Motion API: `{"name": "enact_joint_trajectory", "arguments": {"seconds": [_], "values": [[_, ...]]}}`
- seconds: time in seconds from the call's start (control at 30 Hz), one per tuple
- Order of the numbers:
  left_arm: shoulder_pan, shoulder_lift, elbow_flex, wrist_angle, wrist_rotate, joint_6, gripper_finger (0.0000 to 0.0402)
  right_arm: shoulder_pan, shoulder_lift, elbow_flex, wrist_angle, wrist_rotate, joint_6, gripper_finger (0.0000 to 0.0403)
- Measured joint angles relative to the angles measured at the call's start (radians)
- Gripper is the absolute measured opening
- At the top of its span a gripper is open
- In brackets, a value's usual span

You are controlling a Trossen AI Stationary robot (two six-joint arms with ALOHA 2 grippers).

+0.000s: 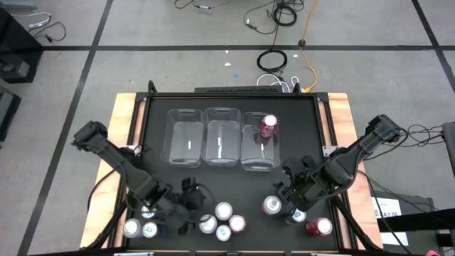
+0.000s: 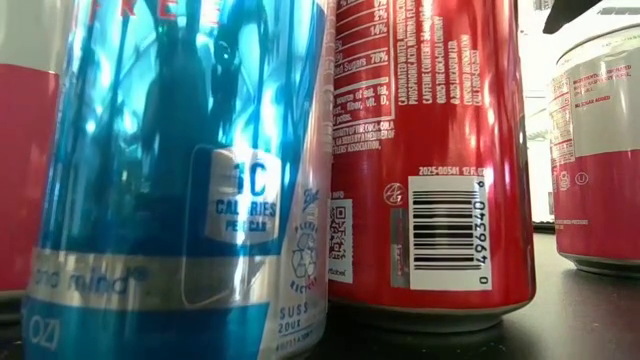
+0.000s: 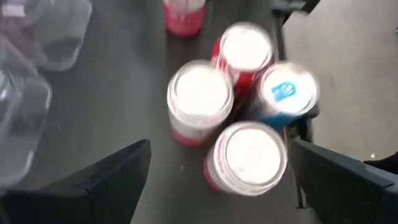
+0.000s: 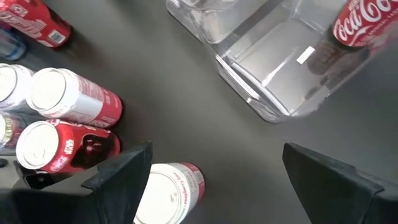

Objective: Sort soda cans
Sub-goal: Put the pink soda can into the left transparent bin

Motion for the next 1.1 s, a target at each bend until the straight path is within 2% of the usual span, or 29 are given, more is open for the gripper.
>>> {"name": "enact_joint_trajectory", "arguments": {"seconds": [0.33, 0.73, 1.1], "values": [[-0.046, 0.112, 0.007, 0.037, 0.091, -0.107, 0.0386, 0.01, 0.0, 0.0, -0.01, 0.0, 0.023, 0.0352], [-0.061, 0.194, 0.007, 0.048, 0.077, -0.135, 0.0386, 0.01, 0.0, 0.0, -0.01, 0.0, 0.023, 0.0352], [-0.048, 0.25, 0.007, 0.05, 0.037, -0.1, 0.0386, 0.01, 0.0, 0.0, -0.01, 0.0, 0.023, 0.0352]]}}
